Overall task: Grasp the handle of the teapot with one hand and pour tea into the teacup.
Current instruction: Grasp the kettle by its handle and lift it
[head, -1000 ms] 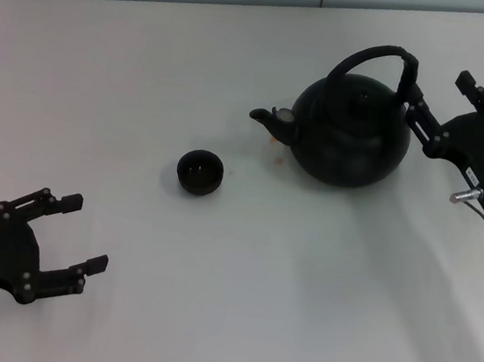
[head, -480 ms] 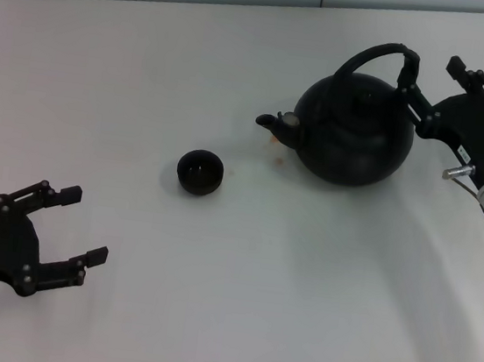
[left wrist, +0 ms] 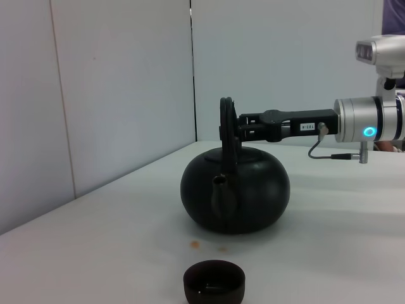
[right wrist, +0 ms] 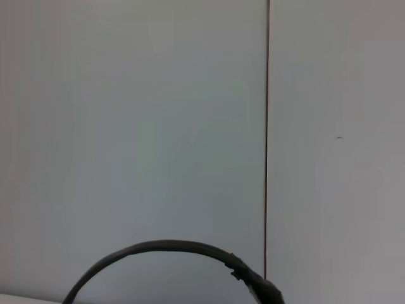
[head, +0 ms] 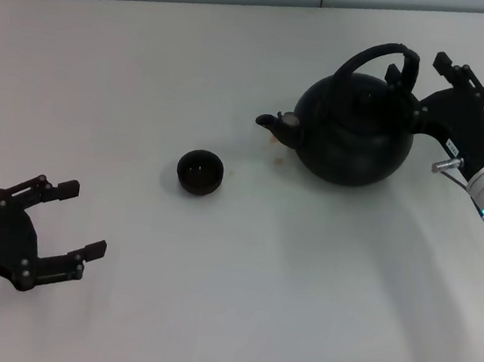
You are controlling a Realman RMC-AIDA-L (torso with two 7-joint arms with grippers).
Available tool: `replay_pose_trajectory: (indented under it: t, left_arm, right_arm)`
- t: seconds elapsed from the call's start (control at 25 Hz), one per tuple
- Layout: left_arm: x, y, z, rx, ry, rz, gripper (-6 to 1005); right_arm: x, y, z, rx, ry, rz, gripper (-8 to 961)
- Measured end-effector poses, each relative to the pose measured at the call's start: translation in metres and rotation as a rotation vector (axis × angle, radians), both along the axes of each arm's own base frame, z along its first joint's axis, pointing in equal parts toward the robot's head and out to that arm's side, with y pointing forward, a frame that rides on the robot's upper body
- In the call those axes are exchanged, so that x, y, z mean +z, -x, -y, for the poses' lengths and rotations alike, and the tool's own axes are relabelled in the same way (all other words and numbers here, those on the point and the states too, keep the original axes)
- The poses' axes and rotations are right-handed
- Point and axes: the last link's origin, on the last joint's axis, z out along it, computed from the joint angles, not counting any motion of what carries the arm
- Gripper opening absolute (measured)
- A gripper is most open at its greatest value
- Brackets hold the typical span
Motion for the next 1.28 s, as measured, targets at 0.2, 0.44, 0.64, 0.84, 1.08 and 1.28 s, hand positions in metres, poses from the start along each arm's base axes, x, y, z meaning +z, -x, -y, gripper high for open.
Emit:
replay_pose_trajectory:
  t: [0.2, 0.44, 0.64, 0.84, 1.08, 1.28]
  left_arm:
    - [0.0006, 0.0001, -0.0003, 0.003, -0.005, 0.003, 860]
    - [0.0005, 0.0, -0.0004, 0.008, -0.009, 0.009, 860]
    - [0.0004, 0.0, -0.0003, 0.008, -0.009, 0.009, 859]
    - [0.001, -0.0003, -0.001, 0.008, -0.015, 0.012, 860]
    - [0.0013, 0.0005, -0.0002, 0.01, -0.019, 0.013, 859]
    - [0.0013, 0.0008, 0.0, 0.01, -0.021, 0.011, 859]
  right_arm:
    - [-0.0005, 0.0005, -0.0004, 0.001, 0.002, 0.0, 715]
    - [-0.0008, 0.0, 0.0002, -0.001, 0.002, 0.0, 714]
    - [-0.0014, -0.0009, 0.0012, -0.005, 0.006, 0.0, 715]
    - [-0.0034, -0.0017, 0.0014, -0.015, 0.015, -0.002, 715]
    - [-0.0063, 0.0005, 0.0019, -0.004, 0.037, -0.008, 510]
    - [-0.0059, 0.0011, 0.001, -0.005, 0.037, -0.017, 315]
